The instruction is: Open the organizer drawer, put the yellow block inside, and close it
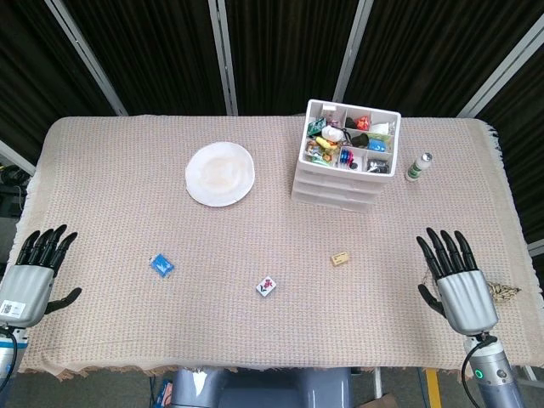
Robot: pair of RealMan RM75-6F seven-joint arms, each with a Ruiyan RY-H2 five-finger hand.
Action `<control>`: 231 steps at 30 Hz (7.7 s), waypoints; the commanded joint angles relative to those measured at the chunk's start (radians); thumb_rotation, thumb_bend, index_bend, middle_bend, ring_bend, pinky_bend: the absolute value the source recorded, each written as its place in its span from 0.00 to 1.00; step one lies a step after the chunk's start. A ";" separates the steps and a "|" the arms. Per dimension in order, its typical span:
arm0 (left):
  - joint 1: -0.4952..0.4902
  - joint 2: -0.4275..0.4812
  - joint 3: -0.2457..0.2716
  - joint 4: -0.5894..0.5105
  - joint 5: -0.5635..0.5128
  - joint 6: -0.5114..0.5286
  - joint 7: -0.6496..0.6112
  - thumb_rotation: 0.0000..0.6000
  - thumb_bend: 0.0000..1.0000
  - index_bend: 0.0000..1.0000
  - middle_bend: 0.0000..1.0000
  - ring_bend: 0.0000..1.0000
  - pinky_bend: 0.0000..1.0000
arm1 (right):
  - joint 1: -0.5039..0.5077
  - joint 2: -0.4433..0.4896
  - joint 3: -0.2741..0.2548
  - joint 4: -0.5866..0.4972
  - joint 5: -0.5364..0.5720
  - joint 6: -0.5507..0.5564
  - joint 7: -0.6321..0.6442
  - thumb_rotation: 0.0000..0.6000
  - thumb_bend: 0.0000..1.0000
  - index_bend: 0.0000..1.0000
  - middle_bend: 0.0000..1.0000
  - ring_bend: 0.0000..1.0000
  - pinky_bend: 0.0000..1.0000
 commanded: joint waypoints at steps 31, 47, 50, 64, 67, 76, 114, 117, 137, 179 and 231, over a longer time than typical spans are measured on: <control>-0.009 0.008 0.008 0.008 0.026 -0.007 -0.038 1.00 0.21 0.07 0.00 0.00 0.00 | 0.098 -0.014 0.119 -0.302 0.221 -0.184 0.027 1.00 0.19 0.10 0.54 0.56 0.51; -0.013 0.013 0.009 0.020 0.039 -0.002 -0.069 1.00 0.21 0.07 0.00 0.00 0.00 | 0.311 -0.149 0.407 -0.510 1.048 -0.519 0.254 1.00 0.35 0.12 0.77 0.78 0.65; -0.013 0.013 0.009 0.021 0.037 -0.003 -0.073 1.00 0.21 0.07 0.00 0.00 0.00 | 0.361 -0.195 0.458 -0.473 1.181 -0.564 0.307 1.00 0.35 0.12 0.77 0.78 0.65; -0.019 0.015 0.004 0.017 0.023 -0.016 -0.080 1.00 0.21 0.07 0.00 0.00 0.00 | 0.508 -0.371 0.538 -0.265 1.316 -0.575 0.389 1.00 0.37 0.13 0.77 0.78 0.65; -0.019 0.015 0.003 0.015 0.017 -0.019 -0.082 1.00 0.21 0.07 0.00 0.00 0.00 | 0.524 -0.394 0.550 -0.232 1.322 -0.570 0.402 1.00 0.37 0.13 0.77 0.78 0.65; -0.020 0.017 0.002 0.009 0.007 -0.026 -0.083 1.00 0.21 0.07 0.00 0.00 0.00 | 0.555 -0.439 0.583 -0.142 1.322 -0.555 0.430 1.00 0.37 0.14 0.77 0.78 0.65; -0.023 0.021 0.006 -0.002 0.001 -0.037 -0.084 1.00 0.21 0.07 0.00 0.00 0.00 | 0.551 -0.481 0.671 -0.058 1.386 -0.572 0.498 1.00 0.39 0.21 0.77 0.78 0.65; -0.024 0.022 0.006 -0.002 0.001 -0.039 -0.084 1.00 0.21 0.07 0.00 0.00 0.00 | 0.559 -0.482 0.682 -0.047 1.405 -0.586 0.500 1.00 0.39 0.23 0.77 0.78 0.65; -0.025 0.023 0.007 -0.006 0.000 -0.042 -0.081 1.00 0.21 0.07 0.00 0.00 0.00 | 0.555 -0.461 0.695 -0.074 1.482 -0.610 0.501 1.00 0.39 0.32 0.77 0.78 0.65; -0.020 0.017 0.009 0.008 0.018 -0.020 -0.071 1.00 0.21 0.07 0.00 0.00 0.00 | 0.451 -0.291 0.360 -0.298 0.920 -0.212 0.016 1.00 0.39 0.25 0.76 0.77 0.65; -0.018 0.012 0.008 0.015 0.022 -0.011 -0.064 1.00 0.21 0.07 0.00 0.00 0.00 | 0.457 -0.265 0.366 -0.275 1.054 -0.205 -0.176 1.00 0.39 0.44 0.76 0.77 0.65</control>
